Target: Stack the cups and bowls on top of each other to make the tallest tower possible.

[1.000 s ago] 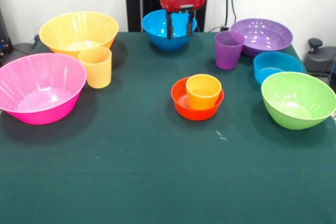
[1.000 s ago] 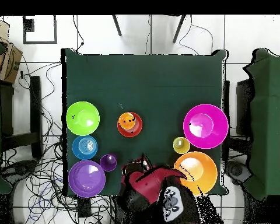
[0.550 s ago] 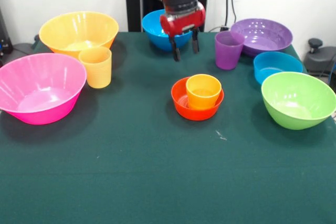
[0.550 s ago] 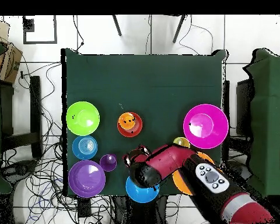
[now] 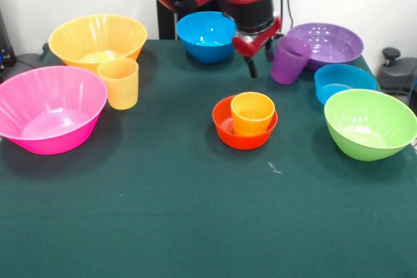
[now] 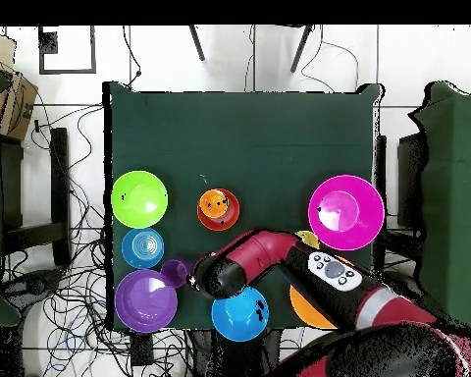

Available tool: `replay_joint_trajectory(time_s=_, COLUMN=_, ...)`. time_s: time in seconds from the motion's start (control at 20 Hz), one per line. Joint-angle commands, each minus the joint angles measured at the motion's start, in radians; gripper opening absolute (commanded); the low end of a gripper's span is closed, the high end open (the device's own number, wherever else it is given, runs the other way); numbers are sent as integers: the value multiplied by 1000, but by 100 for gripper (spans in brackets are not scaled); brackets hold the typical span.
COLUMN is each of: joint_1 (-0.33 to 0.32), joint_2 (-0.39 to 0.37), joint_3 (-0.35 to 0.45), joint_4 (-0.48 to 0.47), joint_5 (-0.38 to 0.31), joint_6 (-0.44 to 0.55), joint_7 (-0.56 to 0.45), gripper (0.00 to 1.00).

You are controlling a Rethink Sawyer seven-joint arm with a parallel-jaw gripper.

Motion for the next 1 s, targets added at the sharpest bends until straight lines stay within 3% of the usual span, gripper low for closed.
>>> replay_joint_trajectory(time_s=0.05, joint_1=11, joint_2=86, joint_3=146, joint_4=-142, joint_5=127, joint_6=341, joint_7=-477, gripper=100)
replay_joint_trajectory(time_s=0.2, joint_1=24, joint_2=105, joint_3=146, joint_4=-167, joint_5=220, joint_6=473, joint_7=-467, gripper=100)
replay_joint_trajectory(time_s=0.35, joint_1=40, joint_2=99, joint_3=146, joint_4=-190, joint_5=244, joint_6=546, joint_7=-480, gripper=100)
replay_joint_trajectory(time_s=0.55, joint_1=53, joint_2=75, joint_3=130, joint_4=-209, joint_5=291, joint_6=634, joint_7=-409, gripper=100)
replay_joint_trajectory(time_s=0.7, joint_1=43, joint_2=94, joint_3=124, joint_4=-214, joint_5=317, joint_6=658, joint_7=-373, gripper=100)
replay_joint_trajectory(time_s=1.0, joint_1=6, joint_2=90, joint_3=133, joint_4=-193, joint_5=300, joint_6=646, joint_7=-378, gripper=100)
